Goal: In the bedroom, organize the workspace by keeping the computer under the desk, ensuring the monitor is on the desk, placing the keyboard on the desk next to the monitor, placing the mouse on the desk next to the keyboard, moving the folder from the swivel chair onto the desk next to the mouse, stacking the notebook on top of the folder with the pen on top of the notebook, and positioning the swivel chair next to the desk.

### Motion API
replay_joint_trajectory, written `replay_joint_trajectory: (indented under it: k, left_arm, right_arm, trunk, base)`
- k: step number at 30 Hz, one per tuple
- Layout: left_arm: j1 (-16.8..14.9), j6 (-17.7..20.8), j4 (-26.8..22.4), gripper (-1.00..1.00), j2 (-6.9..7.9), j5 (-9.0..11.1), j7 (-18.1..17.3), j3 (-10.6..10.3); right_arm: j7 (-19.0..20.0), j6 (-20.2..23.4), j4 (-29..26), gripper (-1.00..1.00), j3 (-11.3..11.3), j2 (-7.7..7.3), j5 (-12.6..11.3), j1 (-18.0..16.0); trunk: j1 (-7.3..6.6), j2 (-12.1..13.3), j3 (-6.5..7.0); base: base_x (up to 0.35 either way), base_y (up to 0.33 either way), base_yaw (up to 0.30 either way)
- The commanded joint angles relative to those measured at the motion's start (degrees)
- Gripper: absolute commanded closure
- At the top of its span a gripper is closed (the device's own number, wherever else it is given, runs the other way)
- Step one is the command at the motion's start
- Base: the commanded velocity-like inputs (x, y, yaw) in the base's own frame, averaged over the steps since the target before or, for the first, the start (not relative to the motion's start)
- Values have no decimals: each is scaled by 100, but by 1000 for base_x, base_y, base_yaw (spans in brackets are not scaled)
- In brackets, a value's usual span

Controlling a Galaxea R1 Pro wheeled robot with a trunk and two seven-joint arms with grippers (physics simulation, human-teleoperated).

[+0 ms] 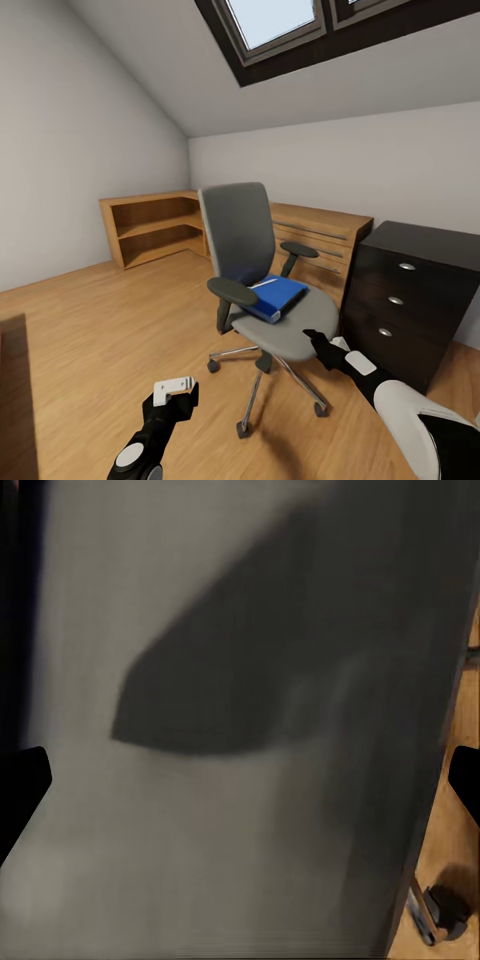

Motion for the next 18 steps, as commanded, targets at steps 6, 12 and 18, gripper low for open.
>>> replay_joint_trajectory:
  k: [6, 12, 18]
  left_arm:
    - [-2, 15, -8, -100, 1, 60, 52, -8]
    - [-2, 15, -8, -100, 7, 60, 55, -8]
    - [-2, 15, -8, -100, 8, 59, 56, -8]
  right_arm:
    - [2, 20, 16, -100, 53, 3, 61, 3]
    - [5, 18, 8, -100, 38, 104, 69, 2]
    - [35, 18, 6, -100, 36, 115, 70, 2]
  trunk:
    - [3, -1, 18]
    - [3, -1, 23]
    - [3, -1, 24]
  base:
    - [316, 0, 173]
    - [320, 0, 228]
    - [321, 0, 236]
